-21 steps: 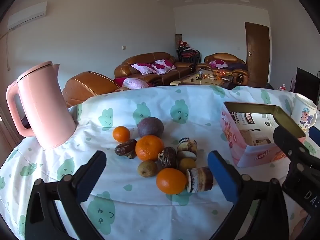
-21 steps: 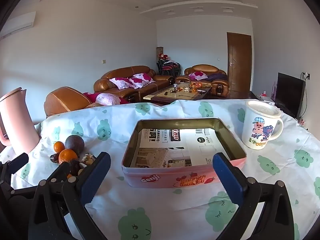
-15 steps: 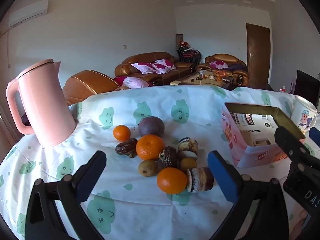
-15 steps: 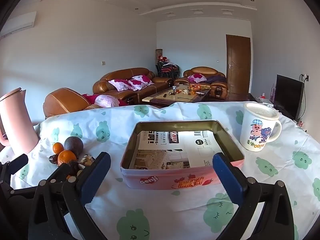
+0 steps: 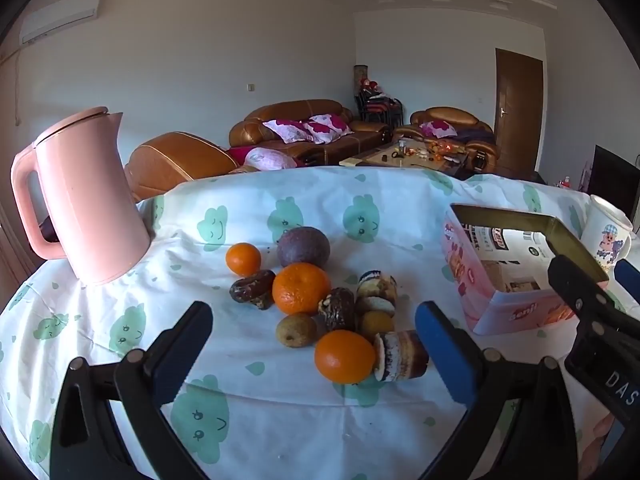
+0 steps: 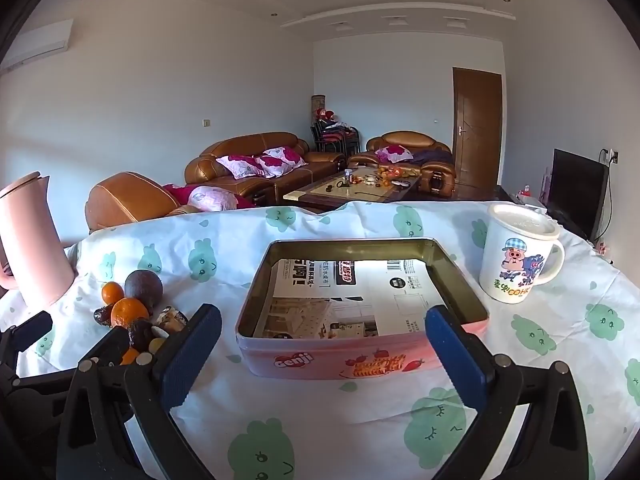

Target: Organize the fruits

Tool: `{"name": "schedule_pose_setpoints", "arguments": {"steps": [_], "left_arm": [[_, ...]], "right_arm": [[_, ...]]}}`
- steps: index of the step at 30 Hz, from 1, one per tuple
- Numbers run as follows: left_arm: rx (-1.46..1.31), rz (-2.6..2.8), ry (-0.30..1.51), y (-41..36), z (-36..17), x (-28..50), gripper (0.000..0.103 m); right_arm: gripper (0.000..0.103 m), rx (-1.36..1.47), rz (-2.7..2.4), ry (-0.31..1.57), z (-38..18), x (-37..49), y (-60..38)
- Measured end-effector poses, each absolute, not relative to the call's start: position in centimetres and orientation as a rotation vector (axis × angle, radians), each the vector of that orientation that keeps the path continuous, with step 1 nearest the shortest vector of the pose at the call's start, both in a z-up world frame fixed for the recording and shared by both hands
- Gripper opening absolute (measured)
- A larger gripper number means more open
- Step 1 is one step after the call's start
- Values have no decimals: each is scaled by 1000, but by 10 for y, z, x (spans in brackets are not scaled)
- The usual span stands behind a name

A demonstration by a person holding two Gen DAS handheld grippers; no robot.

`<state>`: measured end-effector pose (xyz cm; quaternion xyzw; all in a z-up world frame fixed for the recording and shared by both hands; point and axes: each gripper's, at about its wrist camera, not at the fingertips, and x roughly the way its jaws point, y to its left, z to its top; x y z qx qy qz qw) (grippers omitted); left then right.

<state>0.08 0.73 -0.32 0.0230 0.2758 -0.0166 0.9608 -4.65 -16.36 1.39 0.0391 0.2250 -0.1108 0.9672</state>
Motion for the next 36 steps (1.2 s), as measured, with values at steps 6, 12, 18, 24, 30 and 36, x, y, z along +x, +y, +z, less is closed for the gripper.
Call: {"name": "schedule_pose_setpoints", "arguments": {"steps": [6, 12, 18, 24, 30, 36], "left_arm": [[48, -34, 559, 6, -4, 0, 103], [50, -32, 560, 6, -4, -1, 103], [50, -33, 561, 6, -4, 0, 103], [49, -34, 563, 7, -5, -1, 103], [45, -31, 566, 9, -8, -1, 103], [42, -29, 569, 10, -8, 0, 103]], "right_arm": [[102, 73, -214, 465, 12, -44, -163], [102, 75, -212, 467, 11, -43, -164], [102, 75, -214, 470, 11, -43, -164], [102, 74, -215, 467, 11, -43, -165], [102, 75, -216, 470, 11, -43, -166], [102, 75, -211, 469, 11, -43, -165]]}}
